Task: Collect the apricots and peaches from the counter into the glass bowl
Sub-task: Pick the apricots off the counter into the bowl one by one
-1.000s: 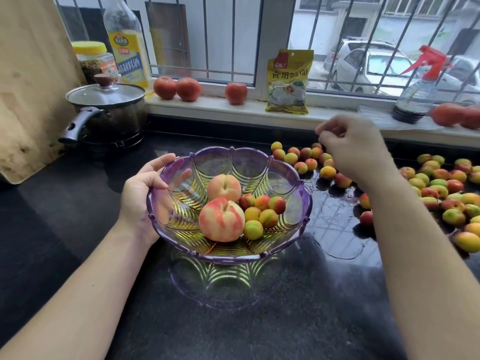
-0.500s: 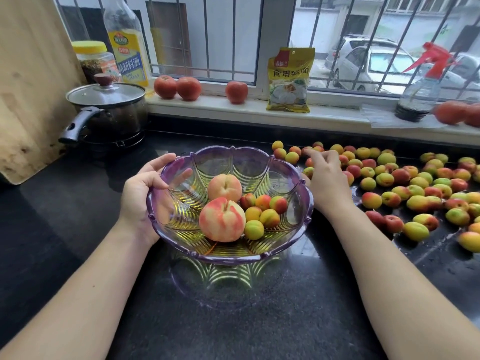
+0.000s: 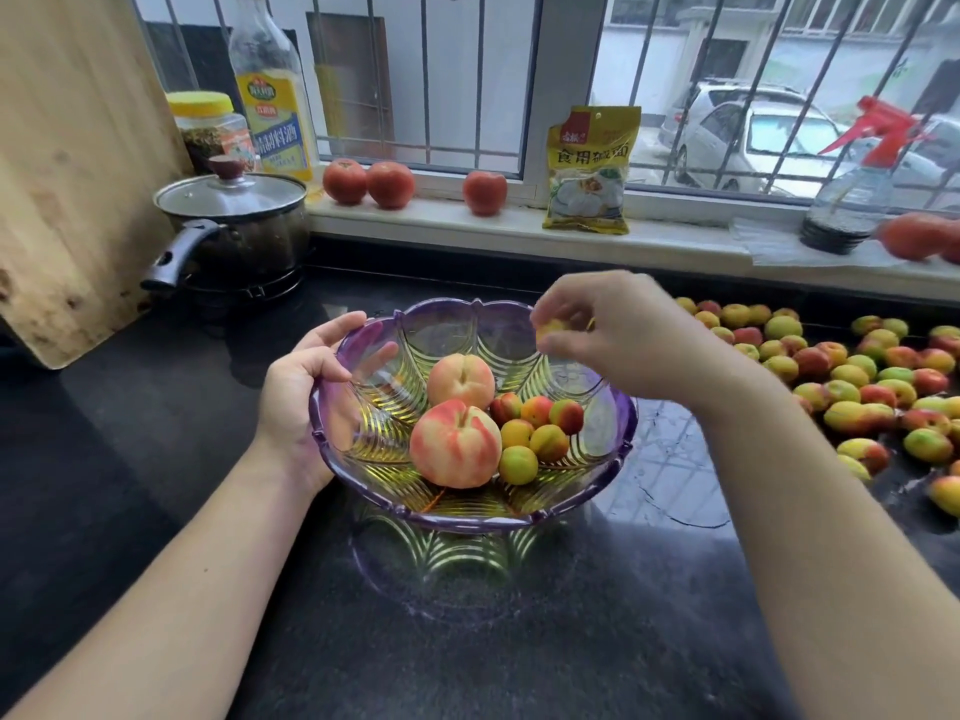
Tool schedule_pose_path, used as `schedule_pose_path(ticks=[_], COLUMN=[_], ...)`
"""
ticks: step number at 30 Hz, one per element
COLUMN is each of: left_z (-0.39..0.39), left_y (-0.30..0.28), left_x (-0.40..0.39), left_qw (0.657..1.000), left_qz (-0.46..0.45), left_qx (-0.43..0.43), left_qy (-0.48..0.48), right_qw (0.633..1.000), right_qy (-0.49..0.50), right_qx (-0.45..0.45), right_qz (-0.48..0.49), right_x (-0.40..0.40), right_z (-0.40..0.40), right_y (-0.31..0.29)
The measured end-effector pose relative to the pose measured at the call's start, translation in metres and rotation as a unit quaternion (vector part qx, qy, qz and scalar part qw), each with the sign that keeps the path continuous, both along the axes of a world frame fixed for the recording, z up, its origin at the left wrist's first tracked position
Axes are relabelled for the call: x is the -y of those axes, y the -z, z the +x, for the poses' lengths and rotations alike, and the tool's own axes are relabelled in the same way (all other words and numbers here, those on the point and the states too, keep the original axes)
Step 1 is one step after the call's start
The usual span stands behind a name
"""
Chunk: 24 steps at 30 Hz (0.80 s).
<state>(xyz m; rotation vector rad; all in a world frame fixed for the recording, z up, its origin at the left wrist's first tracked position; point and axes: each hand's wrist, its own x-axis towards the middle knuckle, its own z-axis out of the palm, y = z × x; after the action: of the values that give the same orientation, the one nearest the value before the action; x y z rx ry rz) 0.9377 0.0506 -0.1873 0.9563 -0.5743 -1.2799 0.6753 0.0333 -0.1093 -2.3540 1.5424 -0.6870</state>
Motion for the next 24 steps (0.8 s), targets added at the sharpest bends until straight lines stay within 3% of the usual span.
schedule_pose_path(ticks=[3, 6, 9, 12, 14, 16, 19, 21, 24], left_z=[0.002, 0.002, 0.003, 0.004, 0.005, 0.005, 0.002, 0.002, 0.005], left_y=[0.001, 0.003, 0.005, 0.006, 0.008, 0.009, 0.009, 0.008, 0.008], left_x=[0.002, 0.003, 0.004, 0.007, 0.008, 0.009, 0.010, 0.011, 0.012], left_qw=[1.000, 1.000, 1.000, 1.000, 1.000, 1.000, 1.000, 0.999, 0.998], left_qz=[0.005, 0.005, -0.002, -0.002, 0.000, 0.005, 0.018, 0.033, 0.025], left_qx=[0.004, 0.014, 0.003, -0.016, -0.027, -0.028, -0.019, -0.014, -0.040], left_qy=[-0.001, 0.001, 0.005, 0.006, 0.006, 0.005, 0.015, 0.032, 0.052], right_qw=[0.986, 0.978, 0.994, 0.991, 0.984, 0.980, 0.939, 0.925, 0.945], right_qy=[0.009, 0.004, 0.004, 0.088, 0.138, 0.153, 0.141, 0.138, 0.184], right_qx=[-0.166, -0.200, -0.101, 0.048, 0.087, 0.124, 0.236, 0.260, 0.198], right_qz=[-0.034, -0.054, -0.042, -0.084, -0.070, 0.033, 0.205, 0.242, 0.185], right_x=[0.011, 0.015, 0.012, 0.013, 0.018, 0.022, 0.024, 0.027, 0.031], right_z=[0.013, 0.015, 0.012, -0.003, -0.015, -0.020, -0.017, -0.014, -0.005], right_y=[0.027, 0.035, 0.027, 0.011, 0.010, 0.020, 0.037, 0.044, 0.047])
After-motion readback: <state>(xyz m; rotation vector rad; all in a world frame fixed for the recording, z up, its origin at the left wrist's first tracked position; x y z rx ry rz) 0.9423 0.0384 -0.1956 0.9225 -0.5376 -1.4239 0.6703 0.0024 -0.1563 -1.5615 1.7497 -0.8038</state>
